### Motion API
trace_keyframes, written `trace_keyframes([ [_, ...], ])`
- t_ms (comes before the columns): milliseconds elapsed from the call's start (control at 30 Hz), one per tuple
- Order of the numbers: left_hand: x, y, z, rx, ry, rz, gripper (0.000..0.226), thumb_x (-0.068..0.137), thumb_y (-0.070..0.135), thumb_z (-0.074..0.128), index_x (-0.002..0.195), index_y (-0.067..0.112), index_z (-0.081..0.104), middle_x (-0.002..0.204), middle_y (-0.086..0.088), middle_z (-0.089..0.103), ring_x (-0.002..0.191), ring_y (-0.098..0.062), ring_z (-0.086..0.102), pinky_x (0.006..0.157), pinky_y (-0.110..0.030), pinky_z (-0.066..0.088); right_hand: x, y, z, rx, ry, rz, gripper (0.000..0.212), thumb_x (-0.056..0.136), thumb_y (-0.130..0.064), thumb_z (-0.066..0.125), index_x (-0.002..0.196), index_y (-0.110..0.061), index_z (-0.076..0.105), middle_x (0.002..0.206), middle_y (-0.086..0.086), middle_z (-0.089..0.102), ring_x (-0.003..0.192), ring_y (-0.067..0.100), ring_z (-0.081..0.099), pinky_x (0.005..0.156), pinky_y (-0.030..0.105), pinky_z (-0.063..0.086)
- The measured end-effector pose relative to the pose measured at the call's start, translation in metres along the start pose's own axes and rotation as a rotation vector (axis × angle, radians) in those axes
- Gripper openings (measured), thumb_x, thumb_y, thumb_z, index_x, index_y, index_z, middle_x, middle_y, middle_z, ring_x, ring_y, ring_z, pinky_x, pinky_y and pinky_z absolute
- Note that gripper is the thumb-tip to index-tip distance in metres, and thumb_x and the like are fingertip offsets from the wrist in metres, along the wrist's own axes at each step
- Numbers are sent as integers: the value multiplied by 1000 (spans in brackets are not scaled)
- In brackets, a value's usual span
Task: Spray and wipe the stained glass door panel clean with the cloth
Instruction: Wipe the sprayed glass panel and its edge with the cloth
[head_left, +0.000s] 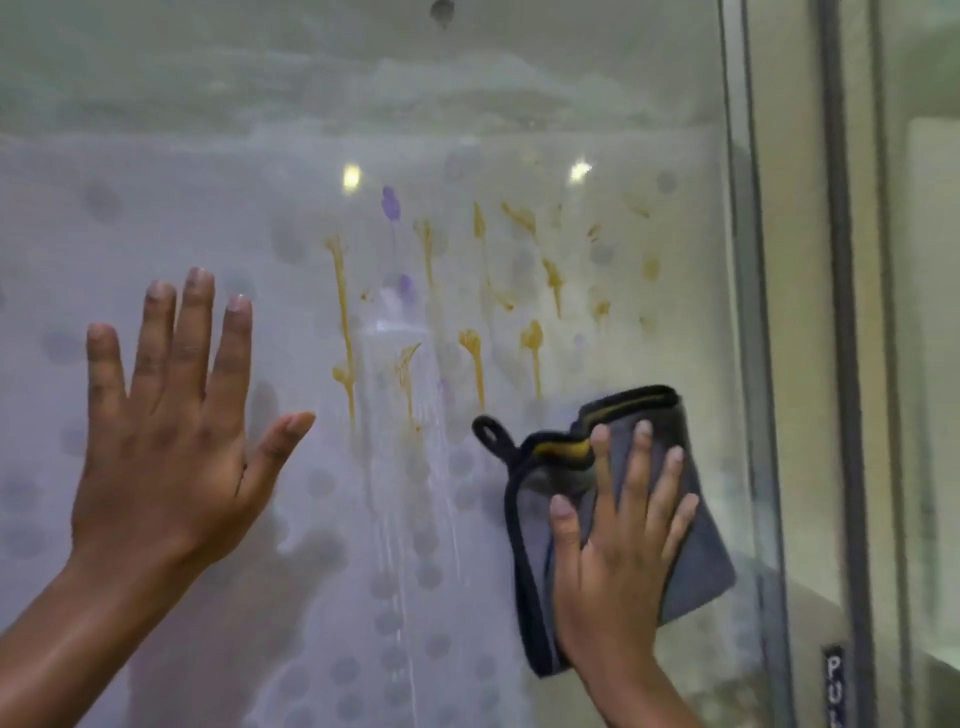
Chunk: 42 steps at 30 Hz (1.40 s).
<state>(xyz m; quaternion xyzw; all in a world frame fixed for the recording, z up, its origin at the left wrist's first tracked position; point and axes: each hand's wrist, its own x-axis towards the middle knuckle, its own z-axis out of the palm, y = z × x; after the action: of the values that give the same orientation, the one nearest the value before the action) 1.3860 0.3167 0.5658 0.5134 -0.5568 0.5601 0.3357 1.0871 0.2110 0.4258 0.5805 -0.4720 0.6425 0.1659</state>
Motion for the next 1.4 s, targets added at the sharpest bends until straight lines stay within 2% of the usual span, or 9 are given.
trace_keyframes([
  [167, 2, -4, 13, -72, 37, -10, 93, 107, 75, 21, 178, 17, 8, 188, -9, -2, 175, -32, -4, 128, -82, 15, -27, 41, -3, 54, -85, -179, 59, 110, -48, 29, 167, -44, 13, 179, -11, 2, 165, 29, -2, 129, 56, -2],
  [300, 3, -4, 20, -168, 44, 6, 96, 105, 75, 27, 178, 14, 8, 188, -12, -3, 174, -37, -4, 126, -83, 21, 54, 39, -25, 180, -19, 67, 63, 108, -48, 32, 162, -55, 1, 177, -15, 3, 165, 16, -7, 132, 52, -7],
  [500, 4, 0, 28, -271, 88, 13, 101, 101, 71, 37, 177, 9, 12, 187, -16, 0, 174, -41, -1, 125, -84, 23, 147, -4, -27, 169, 120, 284, 67, 104, -56, 26, 165, -36, 5, 178, -4, 12, 165, 21, 0, 131, 58, -2],
  [633, 6, 2, 31, -308, 115, 28, 105, 97, 70, 43, 177, 7, 13, 187, -18, 3, 173, -43, 1, 124, -85, 23, 58, -2, -7, 131, 38, -12, 62, 110, -56, 26, 167, -43, 6, 178, -16, 6, 165, 16, -6, 131, 43, -8],
  [767, 7, 2, 32, -331, 112, 32, 106, 98, 71, 43, 177, 7, 13, 187, -18, 3, 173, -43, 1, 125, -84, 23, 24, 47, -23, 71, -135, -249, 55, 113, -52, 25, 166, -43, 18, 178, -14, 12, 166, 20, -1, 129, 52, -2],
  [967, 6, 3, 38, -344, 150, 25, 103, 101, 74, 38, 176, 8, 15, 186, -18, 7, 173, -43, 4, 124, -85, 24, 184, 20, -50, 156, -9, 52, 66, 106, -46, 31, 168, -31, 14, 175, -16, 8, 163, 9, -5, 131, 55, -2],
  [1100, 6, 3, 43, -338, 167, 27, 103, 101, 74, 39, 176, 7, 17, 186, -19, 9, 173, -44, 6, 124, -85, 24, 220, -5, -46, 158, 38, 12, 71, 105, -54, 28, 169, -28, 12, 177, -14, 10, 165, 15, -3, 132, 54, -5],
  [1233, 7, 1, 49, -317, 184, 14, 104, 101, 76, 38, 176, 8, 18, 186, -18, 10, 173, -44, 7, 123, -86, 24, 127, 8, -22, 80, -21, -300, 59, 111, -52, 27, 167, -43, 12, 178, -14, 9, 166, 21, -1, 132, 45, -8],
  [1400, 6, 1, 56, -315, 166, 17, 106, 100, 80, 36, 176, 8, 18, 186, -19, 11, 172, -47, 7, 124, -87, 20, 82, 83, -42, -66, -215, -590, 53, 113, -51, 24, 166, -42, 21, 178, -13, 9, 166, 24, 2, 126, 58, 9],
])
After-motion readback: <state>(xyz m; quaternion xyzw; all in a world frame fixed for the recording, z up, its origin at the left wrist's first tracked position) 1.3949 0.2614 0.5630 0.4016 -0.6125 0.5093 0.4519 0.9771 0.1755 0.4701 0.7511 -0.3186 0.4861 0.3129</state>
